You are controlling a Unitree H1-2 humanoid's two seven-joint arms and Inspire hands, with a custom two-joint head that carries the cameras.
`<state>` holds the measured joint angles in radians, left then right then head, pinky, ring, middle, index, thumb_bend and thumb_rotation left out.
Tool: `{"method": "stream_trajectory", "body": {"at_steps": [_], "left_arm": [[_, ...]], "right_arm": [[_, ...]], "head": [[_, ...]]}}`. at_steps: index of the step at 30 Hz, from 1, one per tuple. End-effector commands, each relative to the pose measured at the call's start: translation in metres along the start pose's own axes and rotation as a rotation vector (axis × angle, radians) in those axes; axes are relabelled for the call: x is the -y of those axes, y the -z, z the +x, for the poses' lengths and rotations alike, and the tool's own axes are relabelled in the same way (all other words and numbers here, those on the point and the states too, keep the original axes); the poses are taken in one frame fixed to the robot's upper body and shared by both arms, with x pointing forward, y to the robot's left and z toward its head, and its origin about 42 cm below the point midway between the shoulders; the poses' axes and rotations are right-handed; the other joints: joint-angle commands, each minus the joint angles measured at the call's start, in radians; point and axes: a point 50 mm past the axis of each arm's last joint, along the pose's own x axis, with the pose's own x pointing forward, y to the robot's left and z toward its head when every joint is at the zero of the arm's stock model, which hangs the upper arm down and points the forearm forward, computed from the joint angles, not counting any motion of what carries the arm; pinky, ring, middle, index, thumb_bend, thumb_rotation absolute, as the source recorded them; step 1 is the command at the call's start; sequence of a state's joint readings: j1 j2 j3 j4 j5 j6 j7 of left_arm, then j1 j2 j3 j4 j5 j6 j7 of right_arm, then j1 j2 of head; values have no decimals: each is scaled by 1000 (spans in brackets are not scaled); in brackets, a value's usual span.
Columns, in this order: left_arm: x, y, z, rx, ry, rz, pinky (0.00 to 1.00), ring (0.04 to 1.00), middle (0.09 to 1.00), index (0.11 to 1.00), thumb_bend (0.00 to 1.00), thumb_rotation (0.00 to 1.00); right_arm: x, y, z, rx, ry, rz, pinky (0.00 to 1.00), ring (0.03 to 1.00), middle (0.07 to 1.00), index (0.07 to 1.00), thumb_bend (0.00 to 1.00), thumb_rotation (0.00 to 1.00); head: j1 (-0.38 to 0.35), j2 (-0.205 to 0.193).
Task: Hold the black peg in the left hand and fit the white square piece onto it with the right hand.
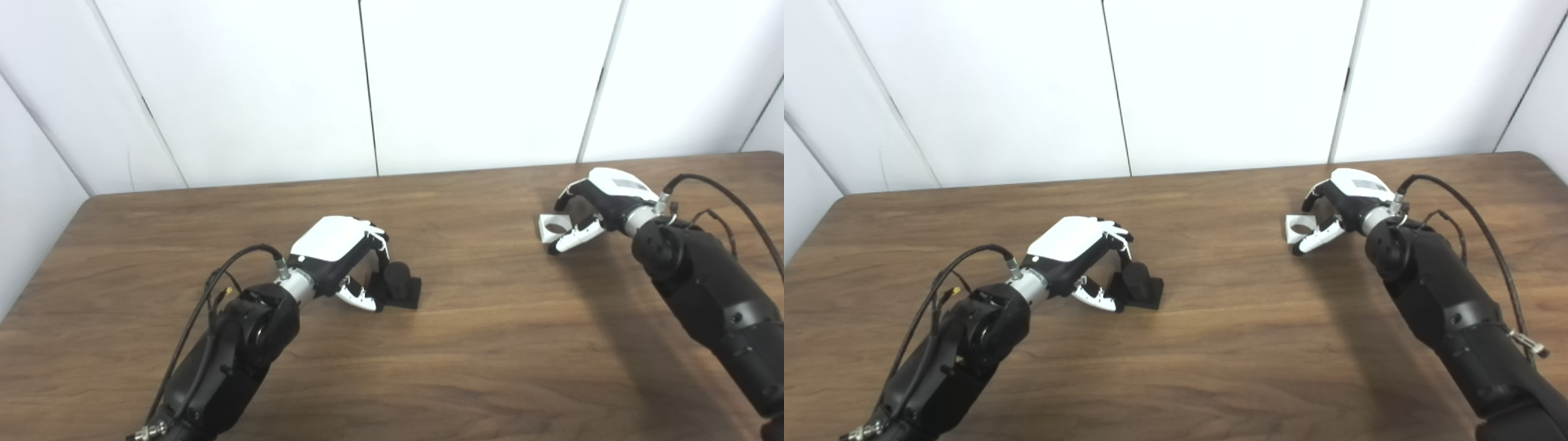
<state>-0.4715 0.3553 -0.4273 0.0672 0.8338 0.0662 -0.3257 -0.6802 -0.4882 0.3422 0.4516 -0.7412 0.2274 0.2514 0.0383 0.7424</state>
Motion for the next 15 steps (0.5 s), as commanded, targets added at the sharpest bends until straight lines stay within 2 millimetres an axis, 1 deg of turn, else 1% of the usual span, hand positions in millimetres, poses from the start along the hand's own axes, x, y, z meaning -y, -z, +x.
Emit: {"method": "stream_trajectory", "body": {"at_steps": [1, 3, 5, 9, 15], "left_arm": [[4, 9, -3, -42, 24, 33, 950, 913, 852, 490, 523, 76], [4, 9, -3, -44, 24, 34, 950, 913, 852, 490, 522, 77], [4, 9, -4, -46, 25, 35, 950, 913, 852, 490, 522, 77], [3, 10, -4, -51, 28, 36, 950, 916, 855, 490, 522, 77], [2, 13, -5, -53, 27, 25, 967, 917, 856, 490, 522, 77]], "right_arm": [[7, -13, 6, 28, 44, -7, 866, 855, 825, 559, 599, 211], [7, -12, 6, 32, 59, -8, 863, 843, 810, 510, 538, 165], [6, -11, 6, 32, 65, -11, 864, 839, 800, 495, 521, 150], [5, -11, 7, 29, 71, -10, 900, 846, 800, 487, 517, 139], [6, -9, 5, 35, 79, 0, 908, 843, 796, 486, 518, 136]], "head": [[1, 1], [3, 2], [3, 3], [4, 3], [4, 3]]}}
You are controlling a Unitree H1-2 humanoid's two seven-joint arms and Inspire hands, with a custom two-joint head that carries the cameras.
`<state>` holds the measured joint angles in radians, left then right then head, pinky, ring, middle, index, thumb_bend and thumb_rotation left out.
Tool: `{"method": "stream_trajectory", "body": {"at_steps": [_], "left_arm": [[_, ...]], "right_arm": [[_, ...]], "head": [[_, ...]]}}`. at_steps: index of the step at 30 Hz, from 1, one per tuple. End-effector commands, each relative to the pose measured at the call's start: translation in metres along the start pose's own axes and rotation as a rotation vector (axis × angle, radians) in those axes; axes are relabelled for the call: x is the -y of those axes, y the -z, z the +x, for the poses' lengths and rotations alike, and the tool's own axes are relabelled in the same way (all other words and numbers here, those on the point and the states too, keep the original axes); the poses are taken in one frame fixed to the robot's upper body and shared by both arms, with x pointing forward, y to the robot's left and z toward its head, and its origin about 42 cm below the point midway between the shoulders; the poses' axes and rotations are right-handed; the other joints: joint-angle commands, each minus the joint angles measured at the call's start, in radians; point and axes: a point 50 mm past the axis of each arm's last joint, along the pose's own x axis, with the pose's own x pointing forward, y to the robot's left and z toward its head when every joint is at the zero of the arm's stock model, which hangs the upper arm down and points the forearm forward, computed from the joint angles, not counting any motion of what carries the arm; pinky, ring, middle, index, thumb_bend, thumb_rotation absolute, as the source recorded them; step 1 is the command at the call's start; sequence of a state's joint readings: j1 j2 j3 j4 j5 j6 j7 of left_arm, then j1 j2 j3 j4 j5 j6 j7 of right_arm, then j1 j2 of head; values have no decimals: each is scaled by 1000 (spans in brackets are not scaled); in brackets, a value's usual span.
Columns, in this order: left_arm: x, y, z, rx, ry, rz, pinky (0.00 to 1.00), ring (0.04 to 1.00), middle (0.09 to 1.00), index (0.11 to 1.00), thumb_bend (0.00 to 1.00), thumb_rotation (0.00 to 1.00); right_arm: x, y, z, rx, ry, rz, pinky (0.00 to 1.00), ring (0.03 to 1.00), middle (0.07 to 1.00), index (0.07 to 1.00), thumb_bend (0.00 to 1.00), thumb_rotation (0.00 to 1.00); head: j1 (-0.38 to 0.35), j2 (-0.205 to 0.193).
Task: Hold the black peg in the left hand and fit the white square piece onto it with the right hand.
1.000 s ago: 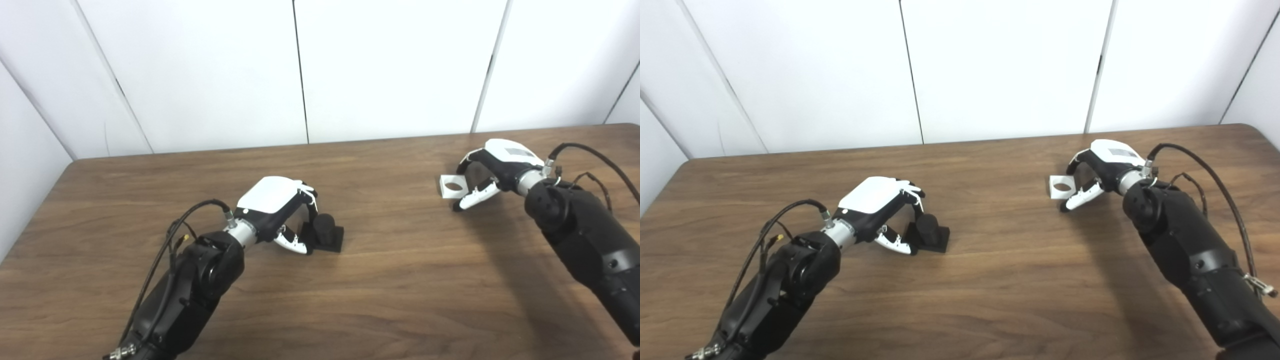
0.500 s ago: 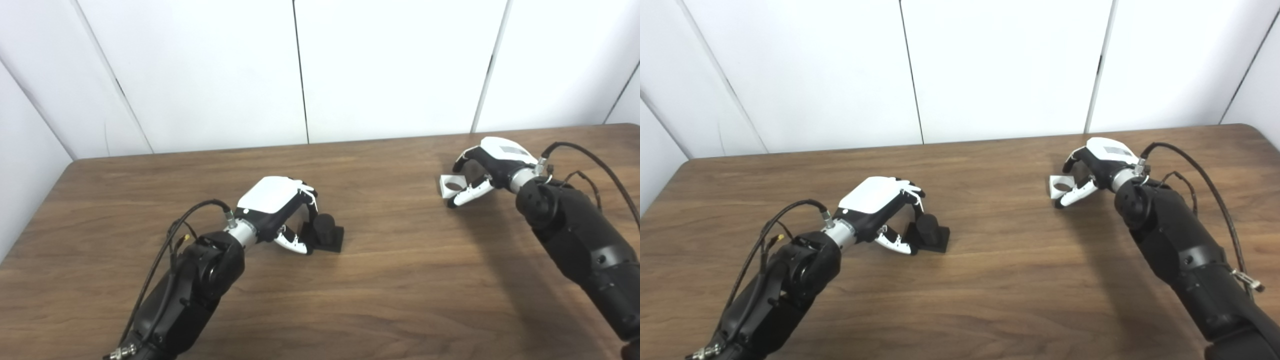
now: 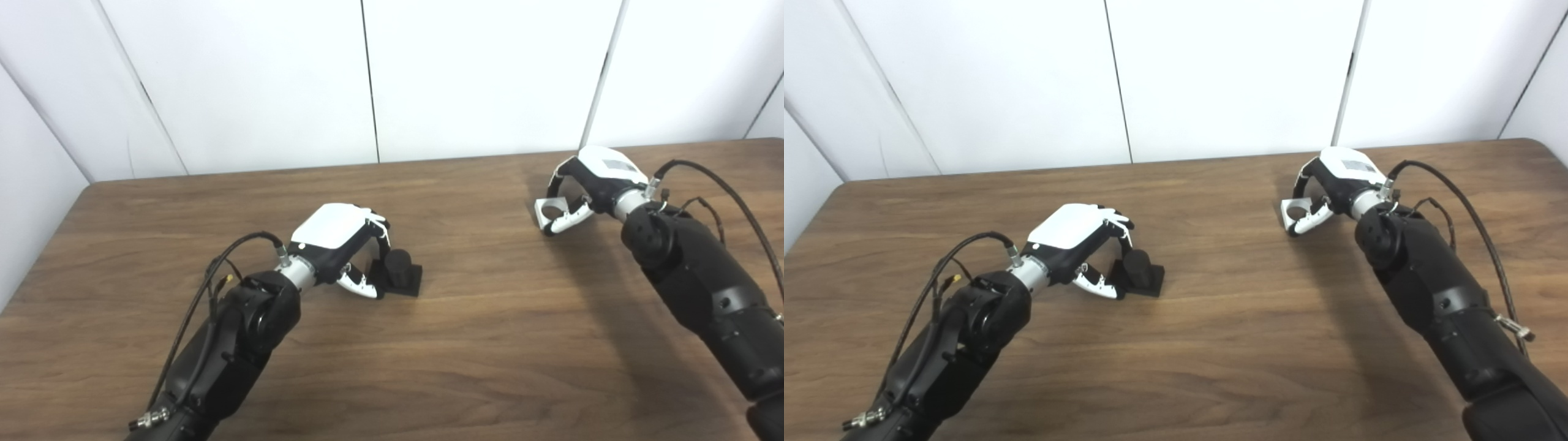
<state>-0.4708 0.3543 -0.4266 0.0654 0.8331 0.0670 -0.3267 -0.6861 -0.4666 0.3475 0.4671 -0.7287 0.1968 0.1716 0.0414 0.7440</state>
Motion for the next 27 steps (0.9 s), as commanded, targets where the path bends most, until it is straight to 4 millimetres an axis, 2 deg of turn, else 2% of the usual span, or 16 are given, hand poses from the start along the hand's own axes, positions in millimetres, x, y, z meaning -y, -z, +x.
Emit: {"method": "stream_trajectory", "body": {"at_steps": [1, 9, 16, 20, 27], "left_arm": [[2, 13, -5, -54, 27, 25, 970, 918, 857, 490, 522, 77], [2, 12, -5, -53, 26, 40, 955, 914, 855, 490, 522, 77], [4, 11, -3, -48, 23, 28, 955, 915, 853, 490, 523, 76], [4, 11, -3, -48, 25, 33, 953, 915, 854, 490, 523, 77], [3, 11, -2, -46, 26, 33, 953, 915, 854, 490, 522, 77]], "right_arm": [[9, 1, 2, -5, 16, -18, 910, 844, 796, 486, 518, 136], [12, 0, -3, 40, 65, -10, 891, 822, 780, 486, 520, 133], [30, -10, -12, 134, 140, -20, 893, 842, 788, 486, 520, 133], [46, -22, -22, 201, 213, -1, 918, 875, 801, 485, 519, 135], [68, -44, -34, 280, 297, 5, 932, 875, 798, 483, 519, 140]], "head": [[1, 1], [0, 1], [-4, 1], [-6, -1], [-7, 0]]}}
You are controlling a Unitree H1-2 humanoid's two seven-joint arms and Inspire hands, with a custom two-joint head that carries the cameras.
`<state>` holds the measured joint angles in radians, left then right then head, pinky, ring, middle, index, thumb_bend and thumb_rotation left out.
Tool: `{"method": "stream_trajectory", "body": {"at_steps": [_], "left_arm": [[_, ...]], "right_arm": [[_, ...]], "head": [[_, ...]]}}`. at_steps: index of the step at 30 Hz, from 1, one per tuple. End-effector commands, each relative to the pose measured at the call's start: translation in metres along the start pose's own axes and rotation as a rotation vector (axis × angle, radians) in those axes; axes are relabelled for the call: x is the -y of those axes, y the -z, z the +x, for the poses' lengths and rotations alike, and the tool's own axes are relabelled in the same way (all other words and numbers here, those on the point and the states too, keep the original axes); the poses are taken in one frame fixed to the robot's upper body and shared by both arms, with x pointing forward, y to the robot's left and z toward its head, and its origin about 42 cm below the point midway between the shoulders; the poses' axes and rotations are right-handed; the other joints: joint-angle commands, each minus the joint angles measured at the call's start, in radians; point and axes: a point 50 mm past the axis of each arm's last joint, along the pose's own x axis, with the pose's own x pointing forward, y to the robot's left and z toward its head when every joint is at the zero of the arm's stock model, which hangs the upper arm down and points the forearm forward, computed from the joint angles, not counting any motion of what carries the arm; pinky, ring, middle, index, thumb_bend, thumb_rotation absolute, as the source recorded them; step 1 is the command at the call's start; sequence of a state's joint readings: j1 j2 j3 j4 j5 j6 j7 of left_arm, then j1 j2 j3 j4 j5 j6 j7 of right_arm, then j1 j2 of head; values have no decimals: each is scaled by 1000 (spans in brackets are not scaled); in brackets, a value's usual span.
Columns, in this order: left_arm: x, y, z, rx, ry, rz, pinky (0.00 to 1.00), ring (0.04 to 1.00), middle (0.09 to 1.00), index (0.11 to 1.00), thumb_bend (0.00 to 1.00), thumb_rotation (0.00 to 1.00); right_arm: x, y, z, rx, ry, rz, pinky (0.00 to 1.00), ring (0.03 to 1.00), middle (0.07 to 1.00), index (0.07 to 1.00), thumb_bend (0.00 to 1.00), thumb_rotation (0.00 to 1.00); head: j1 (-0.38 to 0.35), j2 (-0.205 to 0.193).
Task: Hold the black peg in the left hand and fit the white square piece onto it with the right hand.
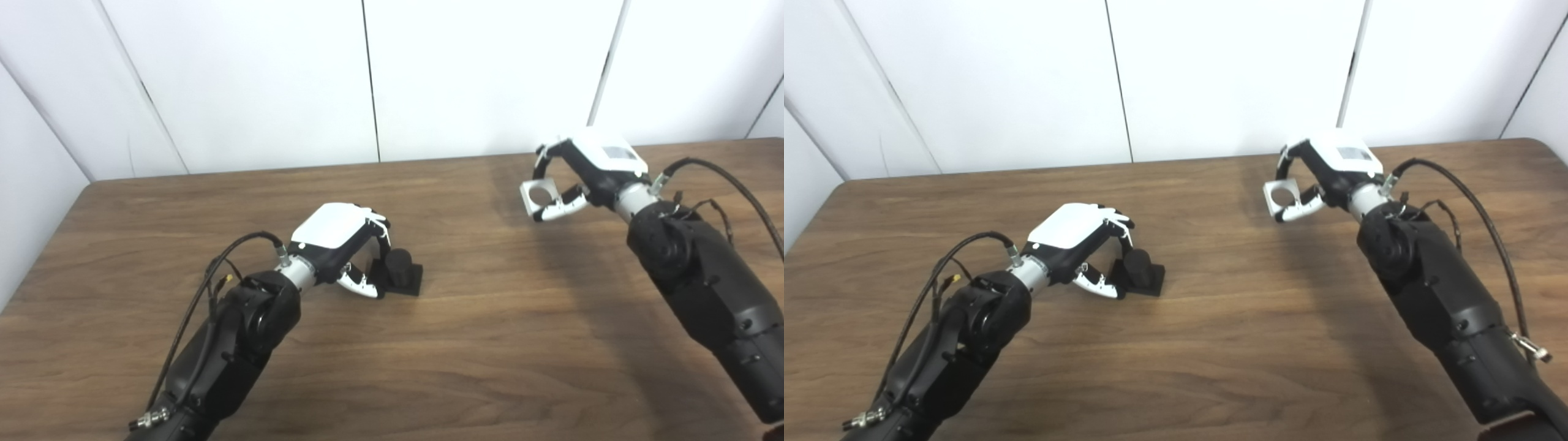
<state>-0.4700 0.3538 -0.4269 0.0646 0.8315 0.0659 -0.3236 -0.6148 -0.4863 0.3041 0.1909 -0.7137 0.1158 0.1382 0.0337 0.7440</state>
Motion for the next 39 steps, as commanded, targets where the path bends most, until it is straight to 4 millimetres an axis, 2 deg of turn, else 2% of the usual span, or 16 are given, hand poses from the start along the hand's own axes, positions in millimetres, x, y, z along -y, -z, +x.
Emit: {"method": "stream_trajectory", "body": {"at_steps": [1, 9, 17, 20, 27, 33, 39], "left_arm": [[3, 11, -2, -48, 28, 37, 952, 914, 853, 490, 522, 77], [3, 10, -2, -47, 28, 35, 946, 913, 850, 489, 523, 77], [4, 10, -1, -48, 26, 31, 949, 914, 851, 489, 523, 76], [3, 9, -1, -44, 26, 30, 949, 915, 851, 489, 523, 77], [3, 9, -1, -48, 31, 36, 951, 917, 854, 490, 522, 78], [2, 10, -1, -48, 26, 30, 955, 915, 852, 490, 522, 78], [1, 11, -1, -49, 27, 30, 969, 918, 854, 490, 522, 77]], "right_arm": [[40, -17, 10, 77, 129, -20, 934, 875, 796, 483, 519, 140], [61, -52, 5, 179, 181, -11, 942, 874, 796, 481, 519, 140], [65, -88, -6, 303, 178, 16, 926, 868, 784, 481, 519, 142], [65, -109, -10, 357, 170, 44, 910, 871, 784, 481, 520, 144], [63, -141, -16, 439, 147, 78, 944, 882, 785, 481, 519, 145], [55, -159, -18, 477, 136, 109, 969, 887, 781, 479, 519, 145], [44, -172, -19, 499, 94, 103, 949, 884, 780, 480, 519, 146]], "head": [[1, 0], [-1, 4], [-2, 6], [1, 6], [1, 7], [-4, 7], [0, 8]]}}
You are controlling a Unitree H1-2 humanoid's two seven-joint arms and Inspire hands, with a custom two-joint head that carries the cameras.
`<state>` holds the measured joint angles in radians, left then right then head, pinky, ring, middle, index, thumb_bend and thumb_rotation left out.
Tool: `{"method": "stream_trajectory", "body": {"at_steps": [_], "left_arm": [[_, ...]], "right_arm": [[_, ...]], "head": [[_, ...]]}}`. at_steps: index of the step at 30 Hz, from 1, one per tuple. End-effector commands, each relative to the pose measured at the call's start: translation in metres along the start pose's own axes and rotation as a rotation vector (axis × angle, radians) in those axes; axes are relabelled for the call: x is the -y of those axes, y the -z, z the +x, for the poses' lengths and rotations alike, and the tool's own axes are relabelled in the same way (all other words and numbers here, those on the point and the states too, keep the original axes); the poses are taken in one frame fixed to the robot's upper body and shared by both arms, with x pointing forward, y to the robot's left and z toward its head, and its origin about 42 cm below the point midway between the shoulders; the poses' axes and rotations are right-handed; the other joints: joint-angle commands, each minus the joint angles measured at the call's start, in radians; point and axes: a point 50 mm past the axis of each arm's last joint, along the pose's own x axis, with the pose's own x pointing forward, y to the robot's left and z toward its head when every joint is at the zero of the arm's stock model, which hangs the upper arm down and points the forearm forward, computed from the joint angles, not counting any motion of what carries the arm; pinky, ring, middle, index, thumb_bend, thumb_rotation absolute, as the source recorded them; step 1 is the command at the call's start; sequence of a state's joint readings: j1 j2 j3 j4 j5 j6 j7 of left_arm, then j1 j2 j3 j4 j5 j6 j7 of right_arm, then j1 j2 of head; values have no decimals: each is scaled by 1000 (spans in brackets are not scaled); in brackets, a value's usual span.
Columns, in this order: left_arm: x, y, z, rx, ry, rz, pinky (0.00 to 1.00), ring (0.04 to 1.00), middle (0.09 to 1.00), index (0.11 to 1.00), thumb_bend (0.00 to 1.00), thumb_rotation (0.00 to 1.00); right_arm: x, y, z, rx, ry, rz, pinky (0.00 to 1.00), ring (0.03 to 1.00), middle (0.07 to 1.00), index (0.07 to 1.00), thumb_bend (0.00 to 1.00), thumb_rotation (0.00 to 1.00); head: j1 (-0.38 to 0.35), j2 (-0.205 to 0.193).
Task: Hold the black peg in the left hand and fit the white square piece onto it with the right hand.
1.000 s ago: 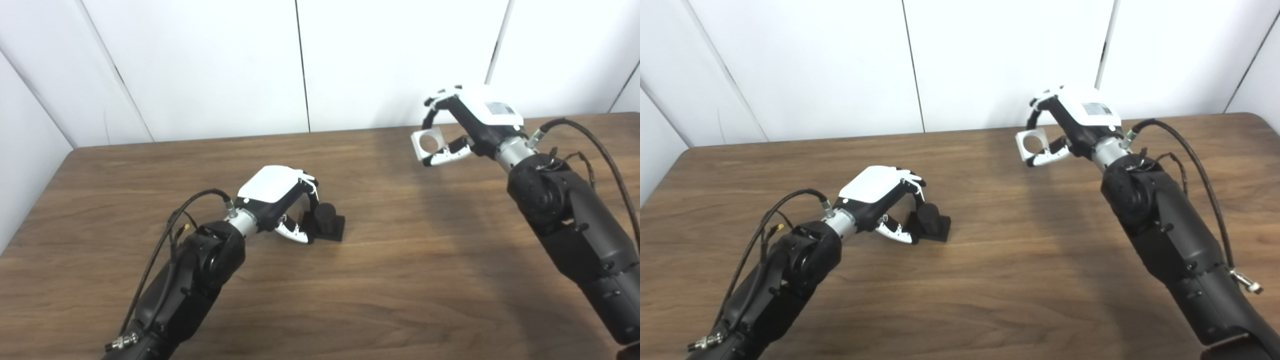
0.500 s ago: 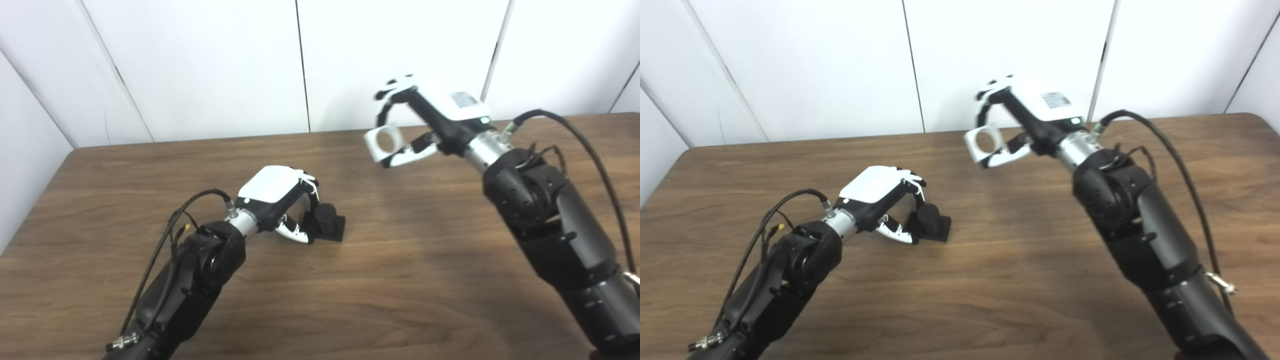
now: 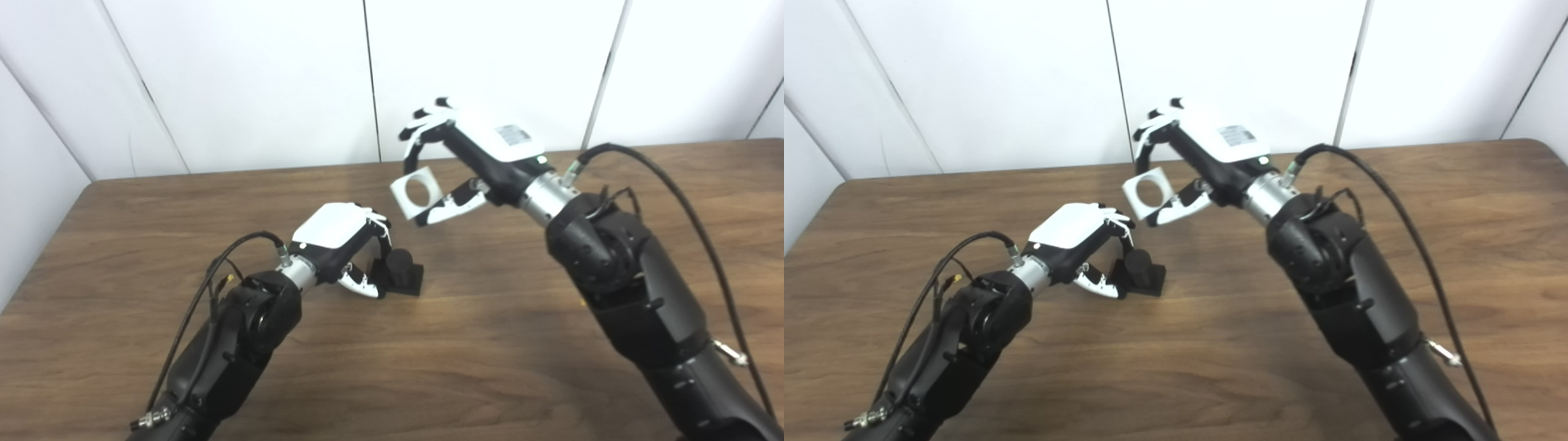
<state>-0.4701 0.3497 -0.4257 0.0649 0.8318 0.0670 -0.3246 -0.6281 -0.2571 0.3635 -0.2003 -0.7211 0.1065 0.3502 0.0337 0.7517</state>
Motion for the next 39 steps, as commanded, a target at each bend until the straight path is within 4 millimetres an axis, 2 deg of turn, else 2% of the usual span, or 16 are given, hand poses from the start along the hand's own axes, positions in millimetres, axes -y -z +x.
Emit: {"method": "stream_trajectory", "body": {"at_steps": [1, 13, 16, 33, 39], "left_arm": [[1, 11, -1, -50, 25, 34, 968, 918, 854, 490, 522, 77], [-2, 11, -1, -53, 30, 33, 981, 924, 858, 490, 523, 76], [-3, 10, -1, -54, 30, 35, 976, 921, 856, 490, 523, 76], [-2, 8, -1, -57, 35, 38, 987, 921, 858, 490, 523, 76], [0, 8, -1, -51, 25, 37, 964, 913, 852, 489, 522, 77]], "right_arm": [[15, -13, 7, 57, 36, -38, 954, 885, 781, 481, 519, 146], [-9, -11, 17, 87, -56, -59, 971, 874, 773, 480, 520, 142], [-14, -8, 19, 94, -77, -69, 944, 864, 770, 480, 520, 142], [-23, -1, 29, 96, -175, -114, 956, 867, 777, 480, 521, 143], [-25, 0, 28, 92, -189, -116, 965, 864, 775, 481, 522, 142]], "head": [[0, 1], [6, 5], [6, 7], [11, 10], [12, 12]]}}
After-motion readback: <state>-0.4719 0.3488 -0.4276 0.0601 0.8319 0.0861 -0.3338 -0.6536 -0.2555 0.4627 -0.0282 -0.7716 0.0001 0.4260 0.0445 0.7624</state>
